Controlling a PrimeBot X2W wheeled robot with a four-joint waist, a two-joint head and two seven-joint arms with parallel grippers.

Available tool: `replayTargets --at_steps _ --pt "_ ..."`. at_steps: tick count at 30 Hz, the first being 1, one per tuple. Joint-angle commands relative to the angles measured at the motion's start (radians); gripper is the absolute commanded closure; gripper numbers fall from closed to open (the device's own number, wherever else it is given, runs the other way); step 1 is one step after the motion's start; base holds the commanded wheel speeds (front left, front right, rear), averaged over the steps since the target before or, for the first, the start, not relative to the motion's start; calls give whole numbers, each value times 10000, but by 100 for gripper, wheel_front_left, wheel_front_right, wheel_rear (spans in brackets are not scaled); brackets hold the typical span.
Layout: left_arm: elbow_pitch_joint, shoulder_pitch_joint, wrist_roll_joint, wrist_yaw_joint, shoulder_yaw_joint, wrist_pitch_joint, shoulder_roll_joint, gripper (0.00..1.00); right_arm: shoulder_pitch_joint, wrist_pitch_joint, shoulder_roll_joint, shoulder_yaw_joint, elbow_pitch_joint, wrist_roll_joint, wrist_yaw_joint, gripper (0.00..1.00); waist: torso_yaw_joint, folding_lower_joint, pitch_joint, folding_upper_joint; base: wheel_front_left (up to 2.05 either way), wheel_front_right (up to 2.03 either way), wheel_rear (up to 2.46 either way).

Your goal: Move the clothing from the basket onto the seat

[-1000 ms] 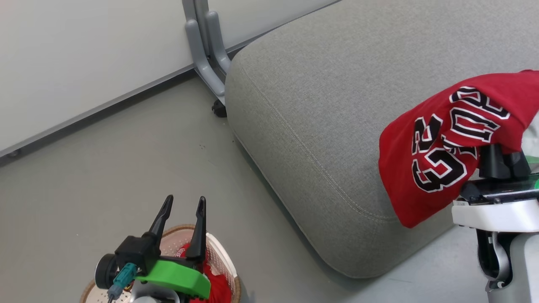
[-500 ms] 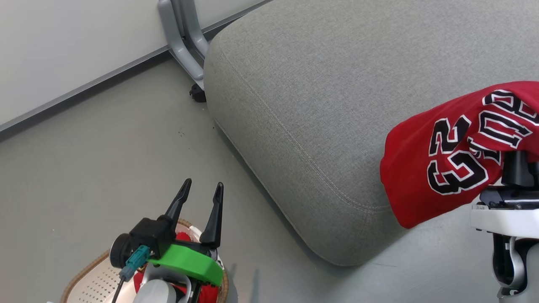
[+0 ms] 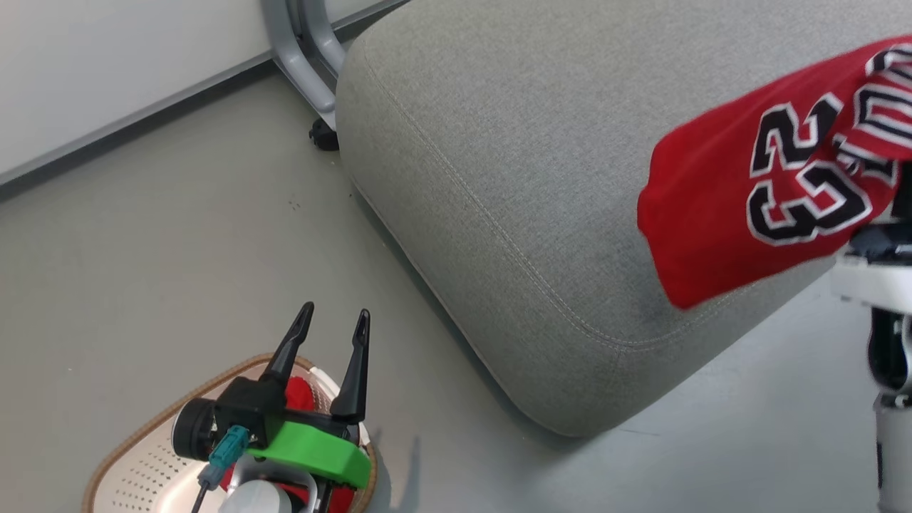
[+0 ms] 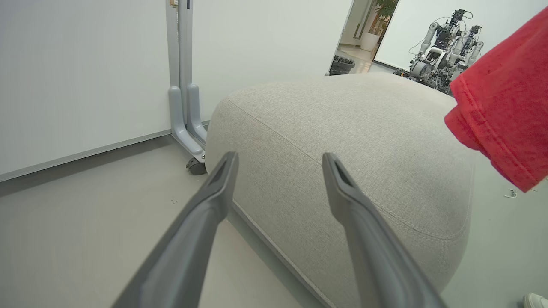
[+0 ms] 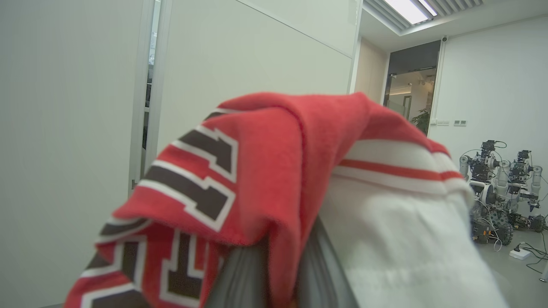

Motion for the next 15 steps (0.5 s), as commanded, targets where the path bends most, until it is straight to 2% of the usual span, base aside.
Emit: replayTargets --at_steps 1,9,13,15 --pt "-92 -205 222 29 118 7 66 0 -582 -31 -122 -48 114 143 1 100 -17 0 875 -1 0 0 0" --pt "-81 -1025 1267 -89 162 9 67 0 -3553 -31 -1355 -477 1153 385 -4 100 661 0 2653 -1 0 0 0" --pt "-74 -1366 1604 -142 27 9 131 0 -4788 -29 -1719 -914 2301 805 -6 100 1070 0 3274 -1 0 0 0" --pt "-77 -1498 1661 -158 0 9 155 0 -5169 -29 -1985 -818 3110 821 -6 100 1257 0 3519 -1 0 0 0"
